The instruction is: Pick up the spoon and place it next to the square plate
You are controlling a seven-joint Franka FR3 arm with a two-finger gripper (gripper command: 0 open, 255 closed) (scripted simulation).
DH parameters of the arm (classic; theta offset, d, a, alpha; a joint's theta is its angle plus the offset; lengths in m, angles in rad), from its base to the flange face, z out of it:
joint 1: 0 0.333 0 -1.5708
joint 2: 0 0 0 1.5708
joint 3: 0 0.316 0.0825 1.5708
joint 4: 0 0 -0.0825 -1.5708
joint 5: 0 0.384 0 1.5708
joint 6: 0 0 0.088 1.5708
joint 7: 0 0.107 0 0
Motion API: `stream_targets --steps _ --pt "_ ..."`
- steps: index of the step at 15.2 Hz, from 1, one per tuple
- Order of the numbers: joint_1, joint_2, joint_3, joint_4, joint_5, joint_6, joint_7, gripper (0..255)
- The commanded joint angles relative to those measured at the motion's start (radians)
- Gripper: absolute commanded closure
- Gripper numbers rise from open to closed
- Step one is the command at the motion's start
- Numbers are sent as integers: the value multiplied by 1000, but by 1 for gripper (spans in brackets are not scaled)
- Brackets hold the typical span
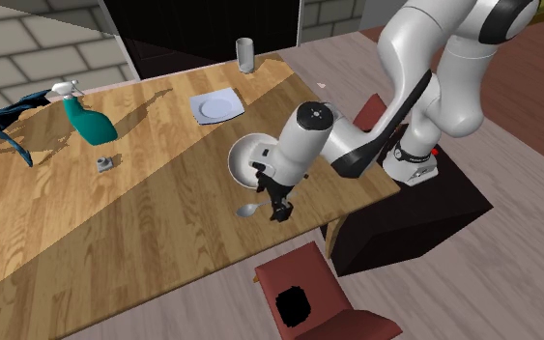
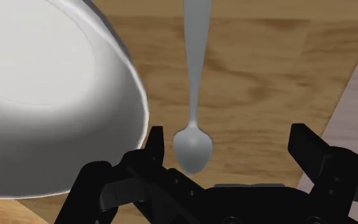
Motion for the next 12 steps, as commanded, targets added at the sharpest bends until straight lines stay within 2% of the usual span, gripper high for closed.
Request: stream_targets --steps 1,8,9,12 --pt "-11 22 -18 -20 -6 -71 3 0" --pt "-10 22 -19 -20 -6 -71 2 0" --pt "-10 22 -19 -20 -6 -70 3 255" --pt "-11 22 -19 -19 -5 -71 1 255"
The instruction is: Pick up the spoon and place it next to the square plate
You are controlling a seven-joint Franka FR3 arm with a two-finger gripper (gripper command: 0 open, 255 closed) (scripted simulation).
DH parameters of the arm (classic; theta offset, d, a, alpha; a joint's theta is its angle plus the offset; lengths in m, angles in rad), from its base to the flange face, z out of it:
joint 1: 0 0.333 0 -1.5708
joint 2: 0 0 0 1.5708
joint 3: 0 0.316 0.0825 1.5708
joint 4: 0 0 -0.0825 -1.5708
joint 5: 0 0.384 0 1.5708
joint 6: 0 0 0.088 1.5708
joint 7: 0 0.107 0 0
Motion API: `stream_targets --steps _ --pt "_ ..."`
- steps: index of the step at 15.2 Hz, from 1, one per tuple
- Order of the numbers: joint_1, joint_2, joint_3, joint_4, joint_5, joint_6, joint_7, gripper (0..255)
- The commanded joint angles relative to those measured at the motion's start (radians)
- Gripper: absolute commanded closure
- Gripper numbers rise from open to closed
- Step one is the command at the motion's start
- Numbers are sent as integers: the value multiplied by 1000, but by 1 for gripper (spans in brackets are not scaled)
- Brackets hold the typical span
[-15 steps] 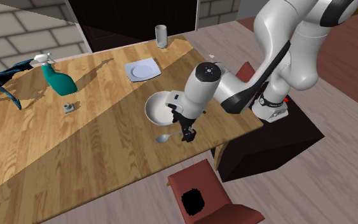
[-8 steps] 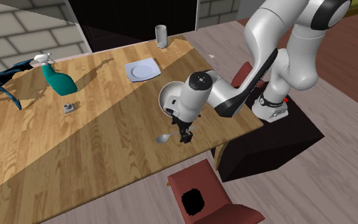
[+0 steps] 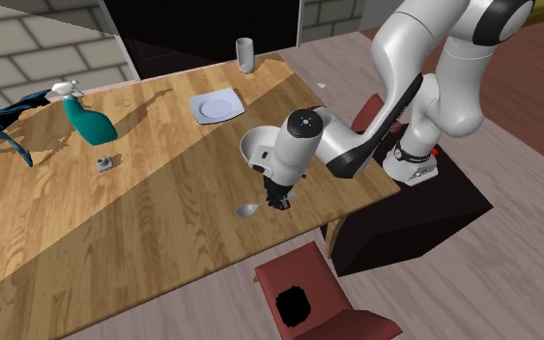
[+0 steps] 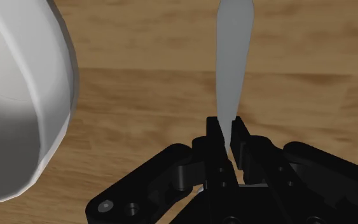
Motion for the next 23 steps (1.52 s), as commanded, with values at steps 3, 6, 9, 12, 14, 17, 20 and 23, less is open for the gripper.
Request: stream_targets --steps 3,6,9,12,14,17,20,23 --pt "-1 2 -1 0 -1 -1 0 255" --pt "-1 0 -1 -2 0 0 0 255" --pt "-4 -24 5 10 18 -33 -17 255" --pt "-7 -47 9 23 36 -67 -33 255" --pt "-8 -61 12 33 47 -90 -43 255" --pt "-10 -81 15 50 62 -124 -57 255" --pt "-11 -100 17 69 75 -160 -71 255" --pt "-12 -116 19 90 88 -195 -83 255"
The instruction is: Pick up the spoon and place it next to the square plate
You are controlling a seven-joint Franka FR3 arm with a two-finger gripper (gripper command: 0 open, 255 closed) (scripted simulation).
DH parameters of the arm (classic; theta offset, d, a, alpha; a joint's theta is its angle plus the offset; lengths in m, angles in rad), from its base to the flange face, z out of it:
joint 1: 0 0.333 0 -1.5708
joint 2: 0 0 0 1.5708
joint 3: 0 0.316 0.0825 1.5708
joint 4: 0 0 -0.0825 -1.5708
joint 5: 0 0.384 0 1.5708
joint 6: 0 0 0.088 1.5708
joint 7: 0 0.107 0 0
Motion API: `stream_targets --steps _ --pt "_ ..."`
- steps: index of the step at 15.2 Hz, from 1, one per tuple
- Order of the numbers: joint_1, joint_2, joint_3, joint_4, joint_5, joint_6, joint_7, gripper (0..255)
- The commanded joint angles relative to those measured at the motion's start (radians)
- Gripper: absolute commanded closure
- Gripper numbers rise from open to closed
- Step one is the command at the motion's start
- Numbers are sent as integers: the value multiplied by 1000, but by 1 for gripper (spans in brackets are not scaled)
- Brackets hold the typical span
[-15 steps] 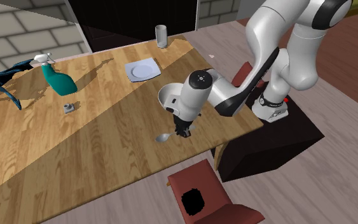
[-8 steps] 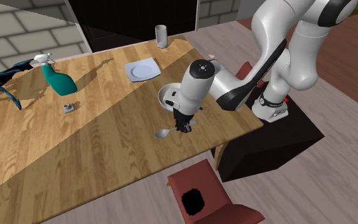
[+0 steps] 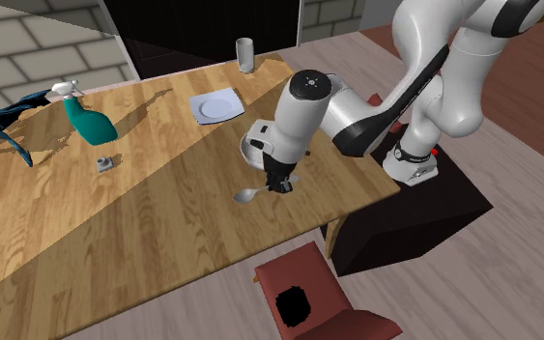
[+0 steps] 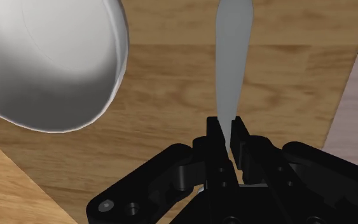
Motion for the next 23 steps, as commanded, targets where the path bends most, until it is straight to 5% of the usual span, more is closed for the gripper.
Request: stream_targets --steps 1,13,23 --pt "-1 -10 1 17 8 -27 -9 255" --pt "-90 201 -71 314 5 -89 -196 255" --pt "-154 521 -116 809 12 -242 -369 255"
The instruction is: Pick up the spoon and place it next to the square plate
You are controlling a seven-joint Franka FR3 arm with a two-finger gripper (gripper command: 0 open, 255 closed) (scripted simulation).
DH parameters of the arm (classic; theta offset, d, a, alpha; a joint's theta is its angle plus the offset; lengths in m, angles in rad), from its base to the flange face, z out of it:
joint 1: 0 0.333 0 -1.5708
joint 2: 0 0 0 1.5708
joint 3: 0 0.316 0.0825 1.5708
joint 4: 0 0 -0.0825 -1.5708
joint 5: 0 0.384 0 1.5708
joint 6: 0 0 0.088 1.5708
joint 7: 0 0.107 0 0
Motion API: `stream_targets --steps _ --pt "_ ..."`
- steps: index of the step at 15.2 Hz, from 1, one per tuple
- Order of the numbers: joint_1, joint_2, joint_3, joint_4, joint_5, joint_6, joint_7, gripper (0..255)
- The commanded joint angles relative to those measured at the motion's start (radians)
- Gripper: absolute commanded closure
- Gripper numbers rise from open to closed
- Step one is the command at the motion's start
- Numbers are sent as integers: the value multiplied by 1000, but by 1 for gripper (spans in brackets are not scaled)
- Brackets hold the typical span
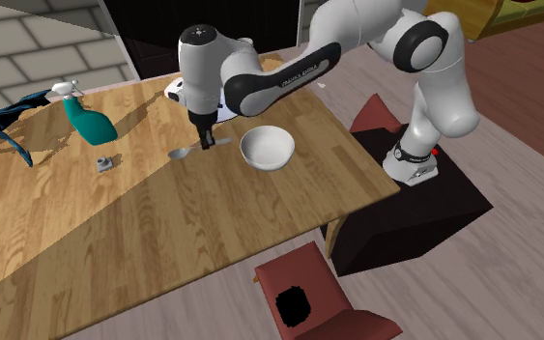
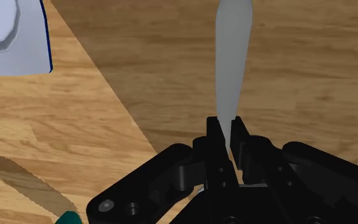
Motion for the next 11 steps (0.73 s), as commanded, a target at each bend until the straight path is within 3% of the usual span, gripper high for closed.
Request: stream_targets --steps 1,3,4,11 --pt "-8 96 -8 157 2 -57 -39 255" --pt "-11 205 -16 343 4 -129 -78 255" --pt "-1 370 -27 634 6 -248 -122 255" --pt "-17 321 -25 450 2 -117 -101 255"
